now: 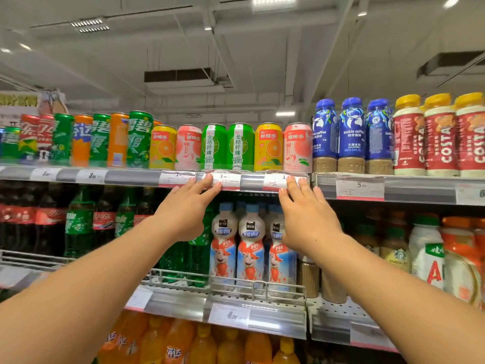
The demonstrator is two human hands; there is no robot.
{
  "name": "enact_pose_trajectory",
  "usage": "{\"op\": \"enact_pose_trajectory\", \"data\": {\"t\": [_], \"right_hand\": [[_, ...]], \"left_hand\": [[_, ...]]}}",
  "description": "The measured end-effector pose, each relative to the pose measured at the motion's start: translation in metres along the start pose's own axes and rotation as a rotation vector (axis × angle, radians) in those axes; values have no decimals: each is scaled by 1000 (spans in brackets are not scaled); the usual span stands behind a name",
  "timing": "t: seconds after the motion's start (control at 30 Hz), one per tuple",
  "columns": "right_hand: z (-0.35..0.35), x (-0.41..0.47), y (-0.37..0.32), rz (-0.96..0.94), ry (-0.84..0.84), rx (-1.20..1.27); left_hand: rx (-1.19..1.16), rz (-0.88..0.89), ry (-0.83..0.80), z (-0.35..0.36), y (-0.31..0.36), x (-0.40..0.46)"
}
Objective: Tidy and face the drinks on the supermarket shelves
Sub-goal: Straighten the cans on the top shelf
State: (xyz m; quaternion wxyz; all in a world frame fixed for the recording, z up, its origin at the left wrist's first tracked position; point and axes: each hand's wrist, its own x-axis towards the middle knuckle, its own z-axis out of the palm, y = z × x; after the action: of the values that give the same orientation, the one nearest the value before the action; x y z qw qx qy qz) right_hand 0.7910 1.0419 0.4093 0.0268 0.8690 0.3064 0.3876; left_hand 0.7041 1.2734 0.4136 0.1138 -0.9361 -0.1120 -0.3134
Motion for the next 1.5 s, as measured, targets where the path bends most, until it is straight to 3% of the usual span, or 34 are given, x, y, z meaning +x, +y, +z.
{"op": "enact_pose_trajectory", "data": {"t": [0.13, 0.3, 0.7, 1.0, 1.13, 1.33, 1.5], "right_hand": [[-13, 6, -9, 51, -43, -53], [-21, 16, -28, 127, 125, 56], [-22, 45, -68, 270, 79, -10], [-14, 35, -55, 158, 114, 19], [-9, 35, -49, 145, 132, 22], [-2, 35, -52, 143, 159, 45], [-2, 33, -50, 125, 183, 53]], "left_hand": [[8, 54, 55, 5, -7, 2], [84, 168, 185, 20, -20, 9], [65, 294, 309, 34, -32, 15], [78, 271, 286, 29, -28, 12], [-29, 310, 321, 7, -37, 20], [-183, 134, 505, -43, -80, 65], [-134, 26, 401, -53, -94, 100]]}}
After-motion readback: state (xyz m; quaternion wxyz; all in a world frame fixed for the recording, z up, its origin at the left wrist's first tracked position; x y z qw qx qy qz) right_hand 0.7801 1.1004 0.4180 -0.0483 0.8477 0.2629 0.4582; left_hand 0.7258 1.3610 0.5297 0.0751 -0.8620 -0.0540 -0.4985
